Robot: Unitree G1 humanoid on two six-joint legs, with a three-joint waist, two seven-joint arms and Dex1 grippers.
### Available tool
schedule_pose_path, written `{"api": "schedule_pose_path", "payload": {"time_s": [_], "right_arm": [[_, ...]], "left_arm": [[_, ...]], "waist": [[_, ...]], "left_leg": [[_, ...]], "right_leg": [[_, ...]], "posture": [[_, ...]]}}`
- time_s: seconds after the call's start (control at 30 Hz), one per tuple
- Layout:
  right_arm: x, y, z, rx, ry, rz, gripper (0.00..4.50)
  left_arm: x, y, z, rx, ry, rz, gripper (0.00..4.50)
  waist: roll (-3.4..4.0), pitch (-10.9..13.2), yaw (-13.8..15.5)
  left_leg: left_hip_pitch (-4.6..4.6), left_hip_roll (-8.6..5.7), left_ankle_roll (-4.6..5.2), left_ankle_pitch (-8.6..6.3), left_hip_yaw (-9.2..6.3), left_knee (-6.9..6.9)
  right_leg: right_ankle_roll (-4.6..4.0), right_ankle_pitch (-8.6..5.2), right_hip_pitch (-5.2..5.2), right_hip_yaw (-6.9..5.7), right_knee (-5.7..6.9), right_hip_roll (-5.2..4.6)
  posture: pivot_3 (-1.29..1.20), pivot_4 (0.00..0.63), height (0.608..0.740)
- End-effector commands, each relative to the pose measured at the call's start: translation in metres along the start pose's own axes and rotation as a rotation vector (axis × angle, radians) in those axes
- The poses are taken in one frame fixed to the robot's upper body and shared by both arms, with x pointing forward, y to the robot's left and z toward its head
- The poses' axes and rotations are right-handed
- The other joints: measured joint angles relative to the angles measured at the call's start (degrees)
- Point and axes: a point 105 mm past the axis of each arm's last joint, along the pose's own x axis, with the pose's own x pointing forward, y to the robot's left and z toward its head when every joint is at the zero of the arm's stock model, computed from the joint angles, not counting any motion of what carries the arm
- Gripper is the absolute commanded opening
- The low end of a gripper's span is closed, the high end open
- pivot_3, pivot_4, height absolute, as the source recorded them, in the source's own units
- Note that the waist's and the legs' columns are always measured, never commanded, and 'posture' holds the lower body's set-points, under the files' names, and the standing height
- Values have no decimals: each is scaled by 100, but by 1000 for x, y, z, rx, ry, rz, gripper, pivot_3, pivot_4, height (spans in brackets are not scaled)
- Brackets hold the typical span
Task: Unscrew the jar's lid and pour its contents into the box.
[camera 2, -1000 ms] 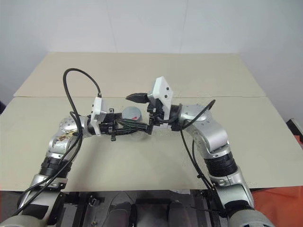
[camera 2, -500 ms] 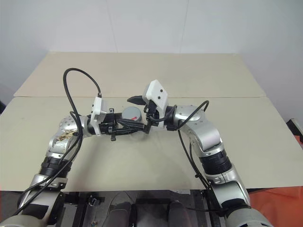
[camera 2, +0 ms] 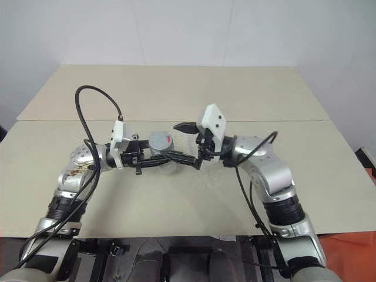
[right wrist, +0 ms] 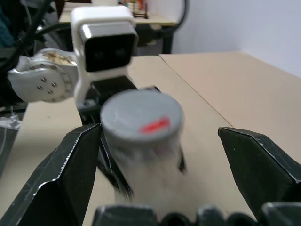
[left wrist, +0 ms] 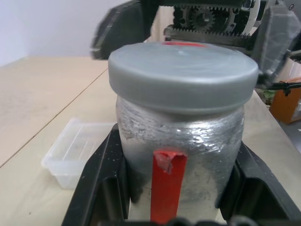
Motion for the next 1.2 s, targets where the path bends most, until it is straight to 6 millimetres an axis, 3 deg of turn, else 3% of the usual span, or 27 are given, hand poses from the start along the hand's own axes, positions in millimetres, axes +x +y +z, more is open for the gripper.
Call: {"api": "schedule_pose_path", "payload": {"time_s": [0.03, 0.3, 0.43, 0.73, 1.0, 1.2], "right_arm": [[-18, -16, 13, -42, -32, -104, 4483], [-27, -13, 9, -43, -12, -99, 4483], [-26, -4, 19, -46, -50, -33, 4483], [1, 21, 29, -62, -88, 108, 4483], [32, 20, 30, -74, -82, 97, 4483], [39, 12, 24, -60, -68, 59, 4483]], "left_arm": [[3, -8, 13, 51, -35, -48, 1946], [4, -7, 13, 50, -33, -44, 1946], [5, -3, 11, 50, -32, -31, 1946], [17, 2, 10, 56, -36, -45, 1946], [17, 0, 11, 55, -36, -57, 1946], [15, -2, 13, 60, -41, -59, 1946]], "waist": [[0, 0, 9], [0, 0, -9], [0, 0, -3], [0, 0, -7], [0, 0, -4], [0, 0, 3]], "left_leg": [[-2, -1, 0, 0, 0, 0], [0, 0, 0, 0, 1, 0], [1, 1, 0, 0, 0, 0], [1, 0, 0, 0, -1, 0], [0, 0, 0, 0, -1, 0], [-2, -1, 0, 0, -1, 1]], "right_leg": [[0, 0, 0, 0, 0, -1], [0, 0, -2, 2, -8, 1], [0, 0, -1, 1, -9, 1], [0, 0, 0, 1, -8, 1], [0, 0, -1, 0, 2, 1], [0, 0, -1, -1, 5, 0]], "posture": [[0, 150, 740], [0, 150, 740], [0, 150, 740], [0, 150, 740], [0, 150, 740], [0, 150, 740]]}}
